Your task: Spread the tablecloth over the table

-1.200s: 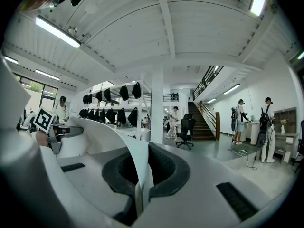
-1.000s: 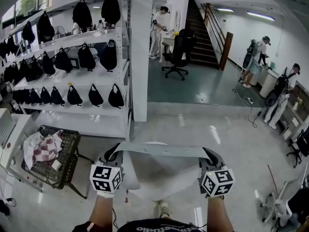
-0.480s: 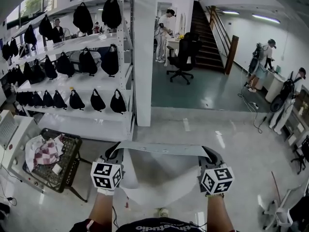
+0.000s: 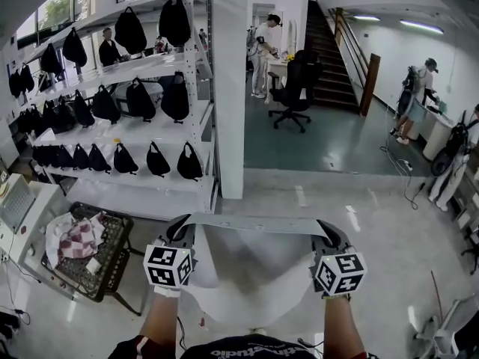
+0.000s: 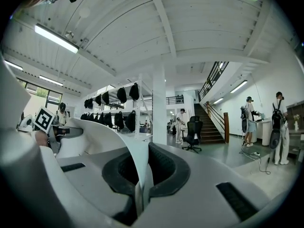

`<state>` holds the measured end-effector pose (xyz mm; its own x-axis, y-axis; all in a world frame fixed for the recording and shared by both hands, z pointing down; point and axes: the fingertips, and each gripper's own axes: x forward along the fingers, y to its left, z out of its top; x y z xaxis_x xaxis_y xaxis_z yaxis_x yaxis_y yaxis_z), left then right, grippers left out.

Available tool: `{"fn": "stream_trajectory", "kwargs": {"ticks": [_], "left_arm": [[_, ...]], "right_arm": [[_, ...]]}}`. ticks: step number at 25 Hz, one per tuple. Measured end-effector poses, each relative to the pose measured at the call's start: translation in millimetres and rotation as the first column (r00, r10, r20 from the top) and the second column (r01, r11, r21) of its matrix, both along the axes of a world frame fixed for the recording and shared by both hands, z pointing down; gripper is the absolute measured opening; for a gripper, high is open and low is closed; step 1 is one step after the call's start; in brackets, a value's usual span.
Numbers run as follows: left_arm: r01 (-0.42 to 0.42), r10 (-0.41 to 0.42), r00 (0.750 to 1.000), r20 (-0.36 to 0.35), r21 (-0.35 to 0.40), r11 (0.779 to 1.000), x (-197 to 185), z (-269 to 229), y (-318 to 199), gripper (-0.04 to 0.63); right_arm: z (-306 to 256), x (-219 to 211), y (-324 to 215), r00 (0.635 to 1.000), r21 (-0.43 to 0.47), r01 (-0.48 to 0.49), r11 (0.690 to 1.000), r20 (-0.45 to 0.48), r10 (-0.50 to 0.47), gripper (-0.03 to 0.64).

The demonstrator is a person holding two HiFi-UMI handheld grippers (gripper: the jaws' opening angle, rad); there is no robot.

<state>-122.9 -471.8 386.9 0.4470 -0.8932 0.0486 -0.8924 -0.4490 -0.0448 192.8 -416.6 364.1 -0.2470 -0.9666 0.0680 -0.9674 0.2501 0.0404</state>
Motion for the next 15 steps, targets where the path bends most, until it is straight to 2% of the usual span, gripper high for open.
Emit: {"fn": "stream_trajectory", "kwargs": {"ticks": [15], "left_arm": [[0.017, -0.018, 1.0, 0.025, 0.047, 0.999, 28.3, -26.2, -72.6, 0.018]], "right_arm": [[-17.8, 29.7, -76.2, 1.0, 0.034, 0.0, 0.999, 0.008, 0.0, 0.026]]}}
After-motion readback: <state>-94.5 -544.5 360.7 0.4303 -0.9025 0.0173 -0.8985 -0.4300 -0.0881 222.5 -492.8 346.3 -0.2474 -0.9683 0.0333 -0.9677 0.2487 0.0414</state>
